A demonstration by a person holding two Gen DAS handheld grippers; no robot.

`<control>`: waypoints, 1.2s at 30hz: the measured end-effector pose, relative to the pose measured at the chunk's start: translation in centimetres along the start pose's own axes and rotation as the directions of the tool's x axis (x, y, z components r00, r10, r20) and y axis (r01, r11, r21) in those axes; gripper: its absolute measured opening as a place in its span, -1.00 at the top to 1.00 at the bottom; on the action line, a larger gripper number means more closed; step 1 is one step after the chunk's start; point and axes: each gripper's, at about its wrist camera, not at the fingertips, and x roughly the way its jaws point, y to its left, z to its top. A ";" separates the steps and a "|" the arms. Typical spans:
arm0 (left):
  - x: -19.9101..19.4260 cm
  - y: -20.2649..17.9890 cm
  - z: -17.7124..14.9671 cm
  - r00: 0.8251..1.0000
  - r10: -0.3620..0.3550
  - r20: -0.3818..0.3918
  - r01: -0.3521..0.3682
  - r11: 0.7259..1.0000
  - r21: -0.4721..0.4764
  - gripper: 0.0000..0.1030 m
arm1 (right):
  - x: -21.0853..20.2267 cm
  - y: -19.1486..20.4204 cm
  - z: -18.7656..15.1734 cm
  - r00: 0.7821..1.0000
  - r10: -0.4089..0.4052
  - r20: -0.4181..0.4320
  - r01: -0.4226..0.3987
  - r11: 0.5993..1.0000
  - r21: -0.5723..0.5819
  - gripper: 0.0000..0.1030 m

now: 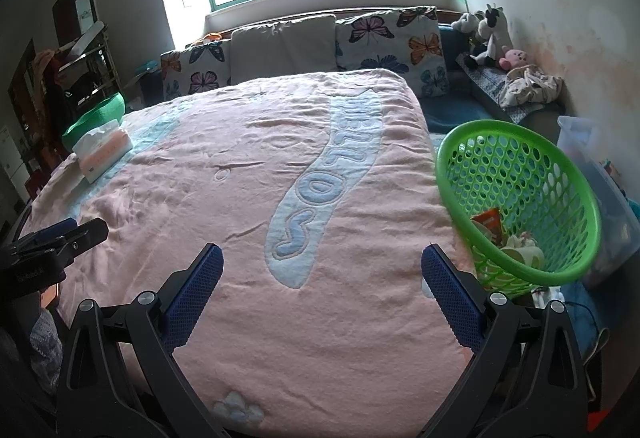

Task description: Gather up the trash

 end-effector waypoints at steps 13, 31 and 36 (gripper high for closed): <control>0.2 0.2 -0.2 1.000 0.004 -0.009 -0.004 1.000 0.000 -0.86 | 0.3 0.0 0.1 1.000 0.008 -0.006 -0.008 1.000 0.003 -0.91; 0.7 0.4 -0.3 1.000 0.008 -0.019 -0.008 1.000 0.001 -0.86 | 0.7 0.1 0.1 1.000 0.017 -0.014 -0.017 1.000 0.002 -0.91; 0.8 0.4 -0.4 1.000 0.005 -0.024 -0.005 1.000 0.003 -0.86 | 0.8 0.2 0.0 1.000 0.018 -0.018 -0.018 1.000 0.001 -0.91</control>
